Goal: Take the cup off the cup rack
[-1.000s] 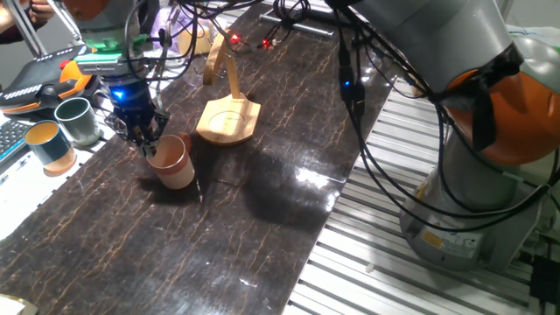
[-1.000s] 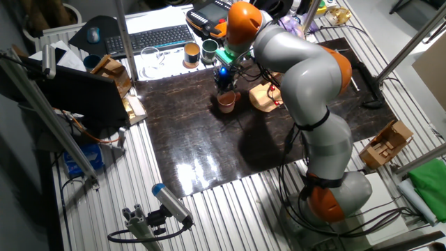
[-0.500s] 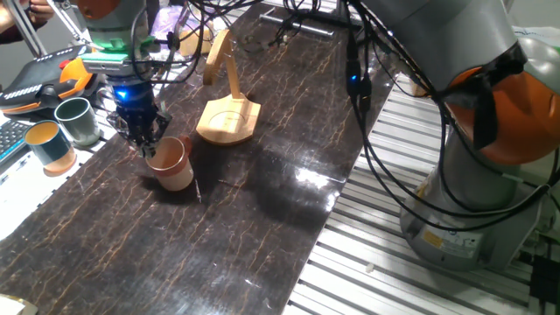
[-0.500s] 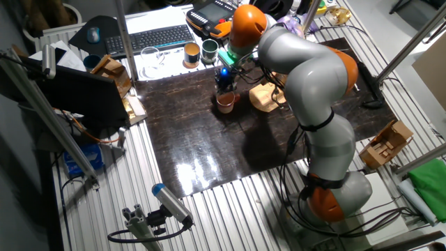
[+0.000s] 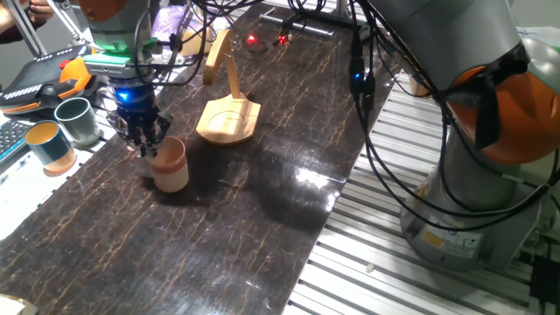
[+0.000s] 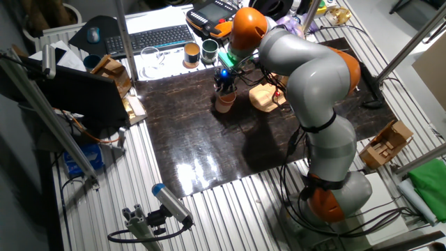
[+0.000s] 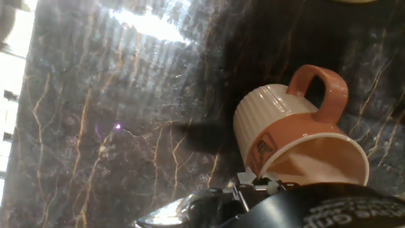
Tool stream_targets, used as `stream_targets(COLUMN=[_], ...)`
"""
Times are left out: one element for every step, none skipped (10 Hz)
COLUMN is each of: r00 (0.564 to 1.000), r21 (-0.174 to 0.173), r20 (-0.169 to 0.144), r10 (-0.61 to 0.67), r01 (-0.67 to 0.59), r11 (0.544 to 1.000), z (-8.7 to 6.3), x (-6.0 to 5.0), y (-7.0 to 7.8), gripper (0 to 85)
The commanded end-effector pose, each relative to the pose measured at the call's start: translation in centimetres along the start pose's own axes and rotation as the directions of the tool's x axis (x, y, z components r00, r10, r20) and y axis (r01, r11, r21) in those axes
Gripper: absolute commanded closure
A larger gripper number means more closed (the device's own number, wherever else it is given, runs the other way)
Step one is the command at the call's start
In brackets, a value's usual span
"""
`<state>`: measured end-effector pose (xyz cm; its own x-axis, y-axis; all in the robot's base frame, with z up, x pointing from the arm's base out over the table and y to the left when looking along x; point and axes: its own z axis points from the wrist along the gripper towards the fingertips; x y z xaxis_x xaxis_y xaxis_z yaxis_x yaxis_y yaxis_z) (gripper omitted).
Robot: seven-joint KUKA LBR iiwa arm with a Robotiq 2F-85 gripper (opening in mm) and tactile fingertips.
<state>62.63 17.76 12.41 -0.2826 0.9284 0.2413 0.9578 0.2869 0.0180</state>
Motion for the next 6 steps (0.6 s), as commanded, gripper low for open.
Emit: stream_targets(r00=[1.000,1.000,0.999,0.998,0.997,0.996], r21=[0.000,0.000,-0.001,-0.001,-0.001,0.002], r20=[0.007,0.021,0.040,0.056,0.070,0.090], r10=[-0.002,-0.001,-0.002,-0.001,-0.007,-0.014], r01=[0.002,0.001,0.002,0.002,0.007,0.014], r11=[1.000,1.000,1.000,1.000,1.000,1.000], z=[0.0,-0.2,-0.5,-0.8,-1.1,-1.4], x=[0.0,0.0,0.0,0.0,0.0,0.0], y=[0.0,0.0,0.0,0.1,0.2,0.2], gripper=[56.0,54.0,52.7,52.0,51.3,51.0])
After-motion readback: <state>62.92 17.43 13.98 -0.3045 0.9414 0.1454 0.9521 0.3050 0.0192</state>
